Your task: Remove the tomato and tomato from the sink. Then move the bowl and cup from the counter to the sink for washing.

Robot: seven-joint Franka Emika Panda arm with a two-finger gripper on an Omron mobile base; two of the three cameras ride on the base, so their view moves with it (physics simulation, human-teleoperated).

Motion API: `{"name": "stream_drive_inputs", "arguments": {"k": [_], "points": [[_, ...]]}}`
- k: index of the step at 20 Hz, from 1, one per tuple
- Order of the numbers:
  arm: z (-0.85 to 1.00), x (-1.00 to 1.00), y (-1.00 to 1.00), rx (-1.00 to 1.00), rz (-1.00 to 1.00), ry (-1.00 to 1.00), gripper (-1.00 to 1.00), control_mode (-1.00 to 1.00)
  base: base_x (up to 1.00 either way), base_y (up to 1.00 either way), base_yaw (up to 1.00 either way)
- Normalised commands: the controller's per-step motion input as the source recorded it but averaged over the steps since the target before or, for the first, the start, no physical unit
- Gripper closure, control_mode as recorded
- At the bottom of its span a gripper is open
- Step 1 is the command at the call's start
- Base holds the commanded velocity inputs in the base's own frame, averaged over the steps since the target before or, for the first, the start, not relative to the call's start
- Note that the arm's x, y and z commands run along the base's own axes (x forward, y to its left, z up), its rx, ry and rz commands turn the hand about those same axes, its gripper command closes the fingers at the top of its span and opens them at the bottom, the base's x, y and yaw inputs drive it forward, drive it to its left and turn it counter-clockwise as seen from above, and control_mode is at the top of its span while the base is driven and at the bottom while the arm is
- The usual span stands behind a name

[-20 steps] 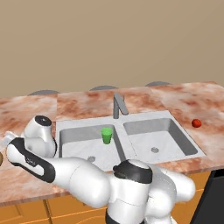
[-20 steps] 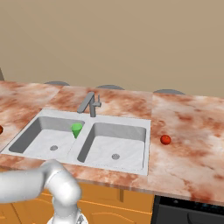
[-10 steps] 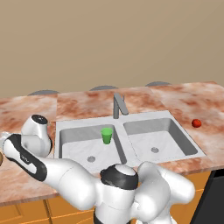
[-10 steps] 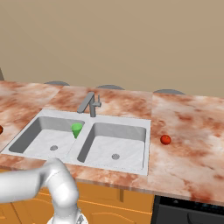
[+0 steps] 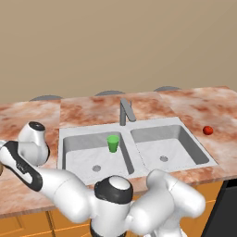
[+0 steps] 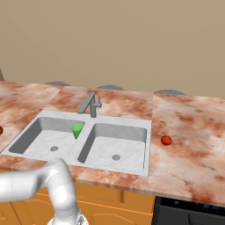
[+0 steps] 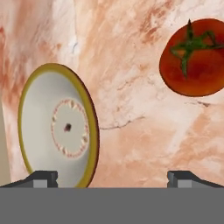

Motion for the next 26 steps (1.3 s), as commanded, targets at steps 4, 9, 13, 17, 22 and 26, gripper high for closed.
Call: {"name": "stream_drive_inputs", "arguments": {"k": [4, 9, 13, 17, 22, 26], "points": [[-0.12, 0.13, 0.26, 0.0, 0.0, 0.0, -1.0, -1.0, 0.0, 0.0, 0.0], [-0.15, 0.15, 0.25, 0.0, 0.0, 0.0, -1.0, -1.0, 0.0, 0.0, 0.0], [-0.18, 0.13, 0.19, 0.0, 0.0, 0.0, -1.0, -1.0, 0.0, 0.0, 0.0], [-0.19, 0.14, 0.18, 0.0, 0.0, 0.0, -1.0, -1.0, 0.0, 0.0, 0.0], [-0.15, 0.14, 0.17, 0.0, 0.0, 0.0, -1.0, -1.0, 0.0, 0.0, 0.0], [-0.13, 0.14, 0.2, 0.0, 0.0, 0.0, -1.0, -1.0, 0.0, 0.0, 0.0]]}}
